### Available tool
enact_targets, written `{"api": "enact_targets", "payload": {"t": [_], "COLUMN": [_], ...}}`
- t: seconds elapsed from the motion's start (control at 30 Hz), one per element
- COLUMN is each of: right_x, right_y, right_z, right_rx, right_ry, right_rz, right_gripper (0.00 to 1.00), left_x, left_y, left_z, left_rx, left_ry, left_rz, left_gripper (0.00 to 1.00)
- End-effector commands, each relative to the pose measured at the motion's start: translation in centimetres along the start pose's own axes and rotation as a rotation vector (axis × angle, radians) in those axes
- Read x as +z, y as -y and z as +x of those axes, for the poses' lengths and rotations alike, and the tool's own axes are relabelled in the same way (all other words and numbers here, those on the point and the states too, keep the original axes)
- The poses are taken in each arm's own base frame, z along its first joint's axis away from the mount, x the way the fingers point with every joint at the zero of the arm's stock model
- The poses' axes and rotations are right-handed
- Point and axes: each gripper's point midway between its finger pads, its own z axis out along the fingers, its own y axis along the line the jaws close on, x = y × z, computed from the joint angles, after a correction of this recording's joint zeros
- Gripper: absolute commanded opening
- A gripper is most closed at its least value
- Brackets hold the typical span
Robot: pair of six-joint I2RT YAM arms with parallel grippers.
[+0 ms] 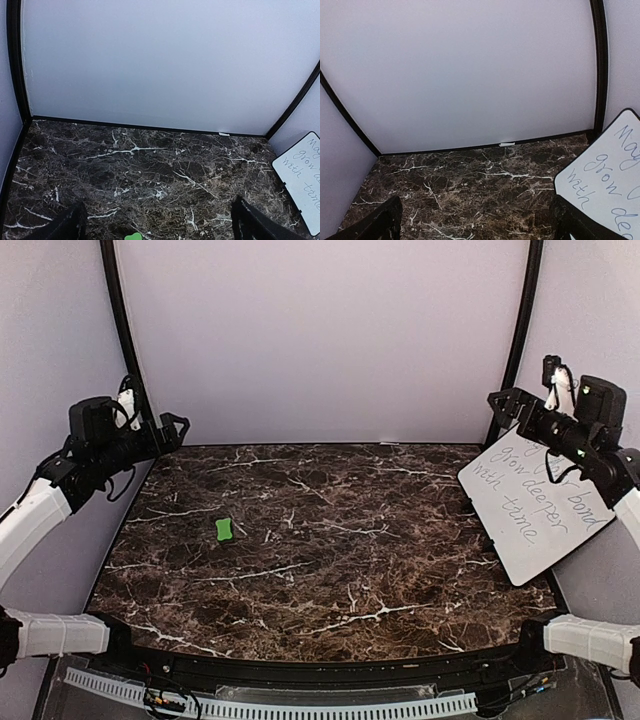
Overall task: Erase the whiteboard
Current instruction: Move the whiteboard to the center of the board.
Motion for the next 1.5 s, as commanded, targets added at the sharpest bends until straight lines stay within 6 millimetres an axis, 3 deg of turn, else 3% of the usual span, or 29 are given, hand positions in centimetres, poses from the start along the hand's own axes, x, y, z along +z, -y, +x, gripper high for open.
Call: {"api": "enact_targets", "payload": {"t": [0.0, 0.27, 0.4, 0.77, 1.13, 1.47], "right_x": [1.6, 4.2, 5.8, 9.5, 11.7, 13.9], "right_y": [4.2, 7.8, 8.1, 9.1, 12.7, 14.3], "right_z": [3.3, 9.0, 12.3, 18.3, 22.7, 25.3], "right_rx": [0.127, 0.255, 0.286, 0.340, 0.366, 0.428], "right_ry": [-0.042, -0.115, -0.163, -0.219, -0.203, -0.171], "right_rz": [0.198, 0.340, 0.380, 0.607, 0.818, 0.926], "right_gripper": [0.99, 0.99, 0.99, 0.99, 0.99, 0.96], "left_x": [1.2, 2.7, 2.8, 3.5, 3.2, 3.2], "left_y": [0.2, 0.9, 0.7, 0.6, -0.2, -0.3], "left_z": [2.6, 4.7, 5.1, 6.6, 6.2, 6.2], "left_rx": [-0.016, -0.020, 0.003, -0.033, -0.067, -0.081], "left_ry": [-0.041, -0.091, -0.080, -0.104, -0.085, -0.085], "left_rz": [0.047, 0.114, 0.110, 0.138, 0.118, 0.127], "left_gripper": [0.99, 0.99, 0.99, 0.99, 0.99, 0.99]}}
